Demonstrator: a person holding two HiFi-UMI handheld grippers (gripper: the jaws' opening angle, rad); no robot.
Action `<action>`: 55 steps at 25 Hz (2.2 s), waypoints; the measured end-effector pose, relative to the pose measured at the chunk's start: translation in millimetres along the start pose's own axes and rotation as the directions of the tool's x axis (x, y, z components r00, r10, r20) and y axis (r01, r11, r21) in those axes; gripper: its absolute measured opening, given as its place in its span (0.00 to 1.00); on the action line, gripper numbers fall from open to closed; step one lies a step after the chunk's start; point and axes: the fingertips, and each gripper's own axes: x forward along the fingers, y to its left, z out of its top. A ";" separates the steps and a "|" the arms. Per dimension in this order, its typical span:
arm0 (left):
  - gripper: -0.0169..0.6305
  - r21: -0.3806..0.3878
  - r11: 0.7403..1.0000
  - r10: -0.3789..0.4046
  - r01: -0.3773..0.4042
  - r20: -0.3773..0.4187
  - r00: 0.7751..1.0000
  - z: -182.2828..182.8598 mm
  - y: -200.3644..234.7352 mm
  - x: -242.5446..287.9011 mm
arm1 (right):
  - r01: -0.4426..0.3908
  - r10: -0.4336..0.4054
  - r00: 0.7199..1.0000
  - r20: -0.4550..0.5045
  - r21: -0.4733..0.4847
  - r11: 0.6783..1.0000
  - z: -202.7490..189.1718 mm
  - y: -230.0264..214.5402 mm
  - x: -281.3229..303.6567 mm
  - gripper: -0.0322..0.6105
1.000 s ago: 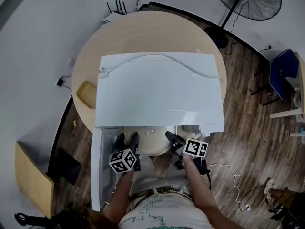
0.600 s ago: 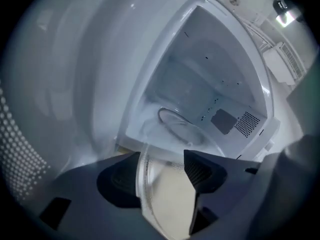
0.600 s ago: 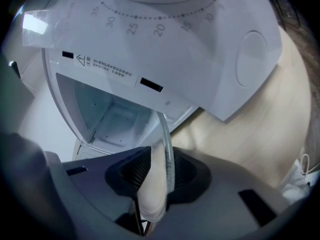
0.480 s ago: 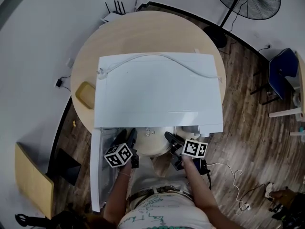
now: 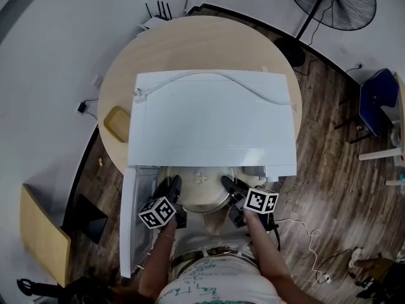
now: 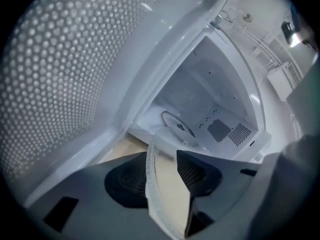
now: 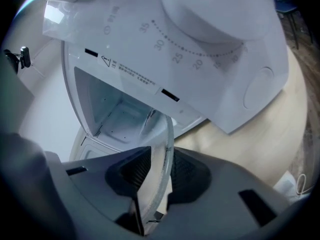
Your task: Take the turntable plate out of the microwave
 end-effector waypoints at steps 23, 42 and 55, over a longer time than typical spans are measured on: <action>0.26 -0.113 0.993 0.062 -0.044 0.164 0.984 -9.1 -29.1 -59.2 | -0.102 0.094 0.992 -0.084 -0.097 0.990 10.4 29.2 -31.1 0.19; 0.25 -0.061 0.998 0.008 0.002 0.172 0.985 0.1 -40.0 -111.6 | -0.113 0.110 0.993 -0.037 -0.097 0.989 -9.7 69.4 -56.0 0.19; 0.25 -0.060 0.998 -0.016 0.029 0.211 0.977 3.0 -55.2 -127.8 | -0.121 0.119 0.993 -0.025 -0.112 0.986 -6.3 85.6 -73.7 0.19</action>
